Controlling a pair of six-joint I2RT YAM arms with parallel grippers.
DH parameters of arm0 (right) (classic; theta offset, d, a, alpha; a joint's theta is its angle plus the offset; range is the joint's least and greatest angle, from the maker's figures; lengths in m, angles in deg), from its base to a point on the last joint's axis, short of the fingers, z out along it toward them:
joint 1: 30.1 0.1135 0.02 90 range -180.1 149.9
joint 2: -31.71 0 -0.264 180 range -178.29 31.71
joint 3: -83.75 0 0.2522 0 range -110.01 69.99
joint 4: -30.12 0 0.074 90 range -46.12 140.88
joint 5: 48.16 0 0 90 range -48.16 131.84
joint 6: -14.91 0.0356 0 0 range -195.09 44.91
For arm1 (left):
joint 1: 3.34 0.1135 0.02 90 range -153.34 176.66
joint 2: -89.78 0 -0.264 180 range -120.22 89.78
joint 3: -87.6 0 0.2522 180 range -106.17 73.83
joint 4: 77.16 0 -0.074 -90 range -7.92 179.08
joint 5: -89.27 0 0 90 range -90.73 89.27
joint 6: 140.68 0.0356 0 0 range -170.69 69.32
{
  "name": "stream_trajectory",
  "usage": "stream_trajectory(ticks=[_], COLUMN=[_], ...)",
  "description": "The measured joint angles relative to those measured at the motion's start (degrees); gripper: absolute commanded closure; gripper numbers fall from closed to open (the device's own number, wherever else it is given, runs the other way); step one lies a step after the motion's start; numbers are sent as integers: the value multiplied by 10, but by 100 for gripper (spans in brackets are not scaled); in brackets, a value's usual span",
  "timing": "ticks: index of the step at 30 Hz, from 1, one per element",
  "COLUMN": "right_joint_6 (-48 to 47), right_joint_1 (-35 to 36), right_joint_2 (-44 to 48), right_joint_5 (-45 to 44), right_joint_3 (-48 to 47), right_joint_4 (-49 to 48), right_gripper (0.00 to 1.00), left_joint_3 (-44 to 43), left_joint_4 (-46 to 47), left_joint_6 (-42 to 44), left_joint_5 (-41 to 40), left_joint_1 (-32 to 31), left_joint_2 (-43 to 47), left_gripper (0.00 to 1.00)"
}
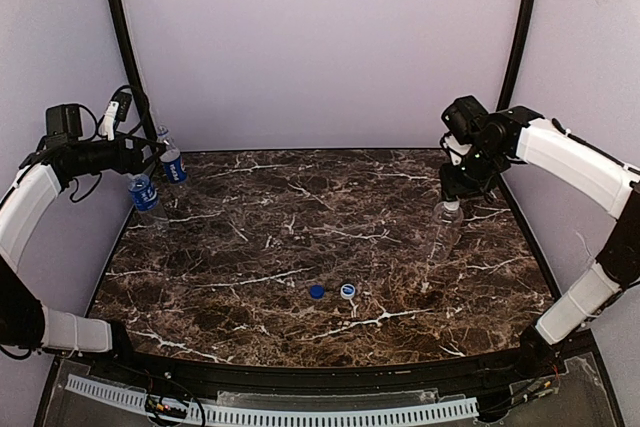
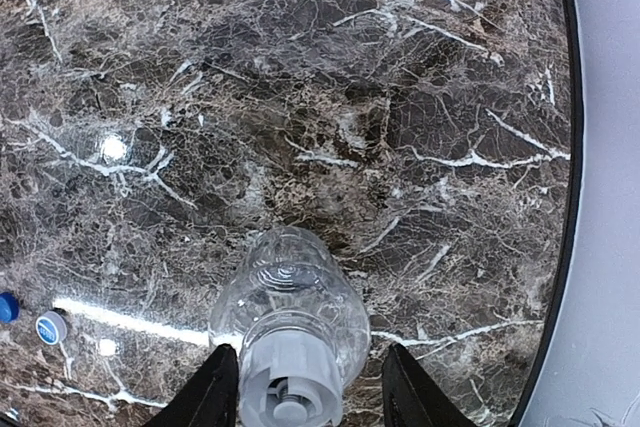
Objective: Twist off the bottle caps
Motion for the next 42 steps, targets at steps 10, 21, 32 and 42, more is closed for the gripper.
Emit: stream_trajectory(ticks=[10,21,32,42], right_joint_6=[-1,-3,-14,-13], right_joint_1=[0,0,21,108], right_joint_2=[-15,-15,6,-5], right_joint_5=[17,33,63,234], right_joint_3=[2,3,-22,-78], right_joint_4=[-1,-7,-17,-228], right_gripper=[69,100,100,100], left_joint_3=[0,0,-8,-86], left_joint_4=[-6,-10,-45,-174], left_joint_6=[2,2,21,120], left_joint_5=[2,7,10,-5], left_joint_1=[0,0,-5,-38], left_joint_2=[0,4,10,16], left_gripper=[10,12,14,16])
